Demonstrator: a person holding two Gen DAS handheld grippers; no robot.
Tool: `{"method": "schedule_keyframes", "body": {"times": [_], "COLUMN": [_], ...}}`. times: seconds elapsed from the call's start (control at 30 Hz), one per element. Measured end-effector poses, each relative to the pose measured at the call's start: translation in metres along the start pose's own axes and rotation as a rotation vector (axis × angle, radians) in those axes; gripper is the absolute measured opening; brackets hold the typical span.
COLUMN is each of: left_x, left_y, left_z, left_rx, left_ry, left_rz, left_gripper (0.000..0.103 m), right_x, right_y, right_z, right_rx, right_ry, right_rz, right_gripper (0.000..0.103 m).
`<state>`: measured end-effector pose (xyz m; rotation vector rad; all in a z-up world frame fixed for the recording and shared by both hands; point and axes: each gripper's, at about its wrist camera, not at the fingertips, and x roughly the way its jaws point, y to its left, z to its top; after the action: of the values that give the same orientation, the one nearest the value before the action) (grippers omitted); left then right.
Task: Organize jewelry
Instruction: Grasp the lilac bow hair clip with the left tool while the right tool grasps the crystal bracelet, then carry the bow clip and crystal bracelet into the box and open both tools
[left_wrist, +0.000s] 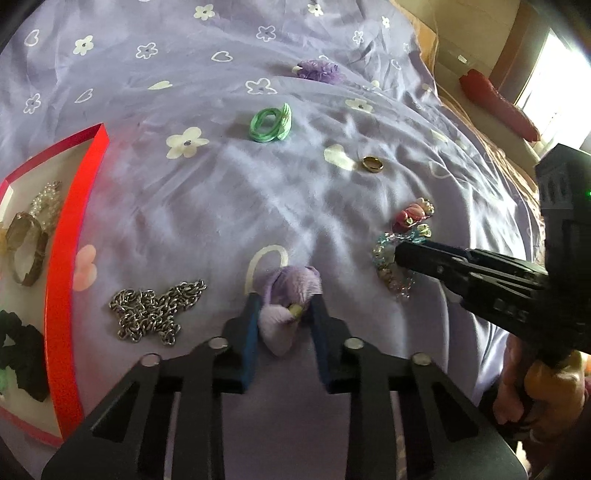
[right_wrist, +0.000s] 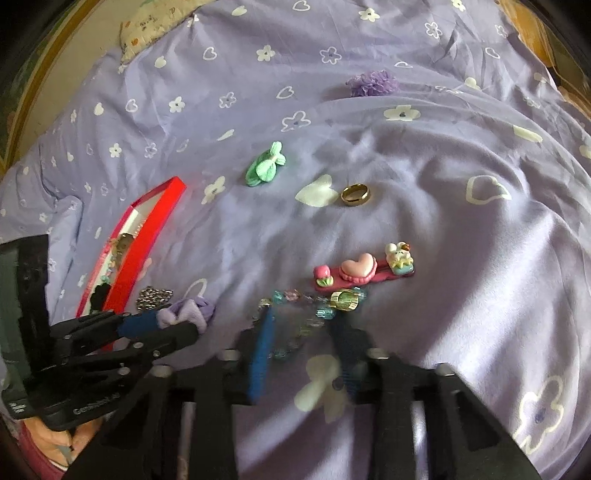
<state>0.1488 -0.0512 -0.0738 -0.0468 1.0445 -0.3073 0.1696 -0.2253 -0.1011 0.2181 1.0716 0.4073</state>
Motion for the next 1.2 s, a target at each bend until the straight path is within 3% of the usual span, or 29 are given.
{"method": "schedule_keyframes", "body": {"times": [0.07, 0.43, 1.2], "left_x": [-0.002, -0.046, -0.132], "left_y": [0.000, 0.019, 0.099], "left_z": [0.000, -0.009, -0.047], "left_rx": [-0.002, -0.080, -0.279], "left_ry": [-0.005, -0.087, -0.229], "left_rz": [-0.008, -0.018, 0.070], "left_gripper": [0.016, 0.015, 0.015], "right_x": [0.000, -0.022, -0.036], "right_y": [0.000, 0.024, 0.141], "right_z": [0.001, -0.001, 0.018], "right_rx": [-0.002, -0.043, -0.197], "right_ry": [-0.001, -0.050, -0.082], "right_rz": [0.004, 0.060, 0.257], "right_gripper": [0.007, 0.007, 0.007]}}
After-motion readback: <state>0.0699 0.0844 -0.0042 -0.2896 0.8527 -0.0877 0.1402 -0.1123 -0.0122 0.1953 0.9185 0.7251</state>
